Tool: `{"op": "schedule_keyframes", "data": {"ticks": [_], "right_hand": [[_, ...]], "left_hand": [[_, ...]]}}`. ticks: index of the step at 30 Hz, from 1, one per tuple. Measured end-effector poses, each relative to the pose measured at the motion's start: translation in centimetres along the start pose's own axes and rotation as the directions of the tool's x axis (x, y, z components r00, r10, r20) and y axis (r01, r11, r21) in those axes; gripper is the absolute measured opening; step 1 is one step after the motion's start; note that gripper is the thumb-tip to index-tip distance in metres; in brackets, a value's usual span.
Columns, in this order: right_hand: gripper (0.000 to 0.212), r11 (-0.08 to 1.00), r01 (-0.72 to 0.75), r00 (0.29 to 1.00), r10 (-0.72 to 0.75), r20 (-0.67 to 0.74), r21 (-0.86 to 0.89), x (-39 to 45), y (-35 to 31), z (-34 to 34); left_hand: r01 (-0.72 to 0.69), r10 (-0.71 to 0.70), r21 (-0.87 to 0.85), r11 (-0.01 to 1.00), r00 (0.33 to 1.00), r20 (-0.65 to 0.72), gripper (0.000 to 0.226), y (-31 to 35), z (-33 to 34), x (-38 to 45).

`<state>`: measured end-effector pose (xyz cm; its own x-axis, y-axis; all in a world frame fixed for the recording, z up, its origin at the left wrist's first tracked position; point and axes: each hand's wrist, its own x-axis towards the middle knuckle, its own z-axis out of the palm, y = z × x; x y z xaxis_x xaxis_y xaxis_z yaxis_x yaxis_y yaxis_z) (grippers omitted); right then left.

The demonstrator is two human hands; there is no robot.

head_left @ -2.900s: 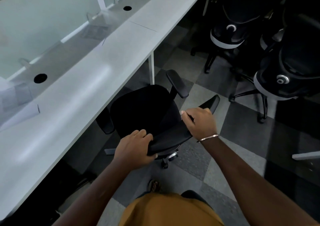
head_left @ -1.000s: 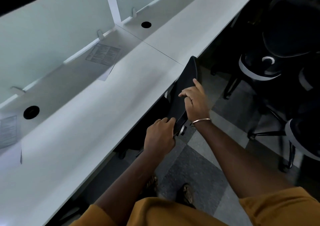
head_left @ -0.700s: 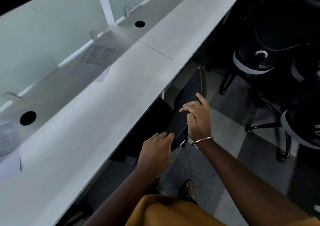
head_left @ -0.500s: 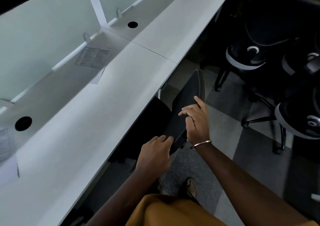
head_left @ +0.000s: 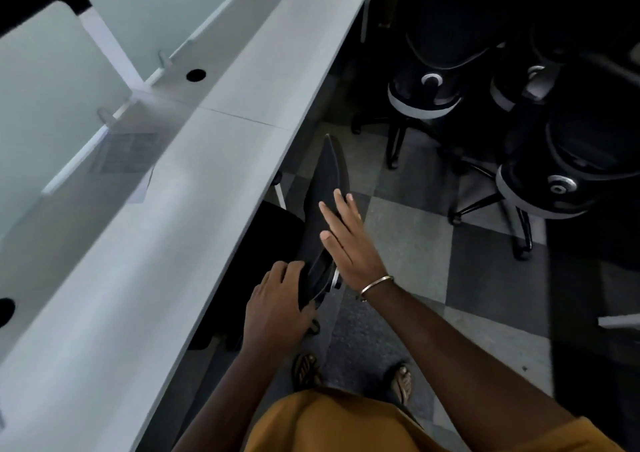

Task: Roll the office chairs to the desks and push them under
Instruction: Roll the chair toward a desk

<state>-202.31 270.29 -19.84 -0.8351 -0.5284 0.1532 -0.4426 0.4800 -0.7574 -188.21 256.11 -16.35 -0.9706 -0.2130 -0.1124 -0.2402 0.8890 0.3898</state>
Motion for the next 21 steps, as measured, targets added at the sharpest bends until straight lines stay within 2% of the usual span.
{"op": "schedule_keyframes", "data": {"ticks": [5, 8, 15, 21], "right_hand": [[0.063, 0.998, -0.066, 0.998, 0.065, 0.017, 0.012, -5.0, 4.5, -4.2], [0.065, 0.989, -0.146, 0.989, 0.146, -0.024, -0.007, -8.0, 8.4, -7.6], [0.056, 0.945, -0.32, 0.946, 0.315, -0.079, -0.064, -13.1, 15.5, -15.5], [0.055, 0.882, -0.461, 0.885, 0.451, -0.114, -0.094, -17.9, 20.7, -21.8]], "left_hand": [[-0.113, 0.104, -0.041, 0.993, 0.978, -0.178, 0.071, 4.8, 0.4, 0.8], [-0.178, 0.164, -0.052, 0.983, 0.965, -0.206, 0.07, 8.3, 1.2, 1.4], [-0.233, 0.229, -0.175, 0.957, 0.972, -0.046, 0.061, 16.4, 6.1, 2.7], [-0.328, 0.352, -0.169, 0.93, 0.926, 0.14, 0.062, 23.6, 10.6, 5.0]]}}
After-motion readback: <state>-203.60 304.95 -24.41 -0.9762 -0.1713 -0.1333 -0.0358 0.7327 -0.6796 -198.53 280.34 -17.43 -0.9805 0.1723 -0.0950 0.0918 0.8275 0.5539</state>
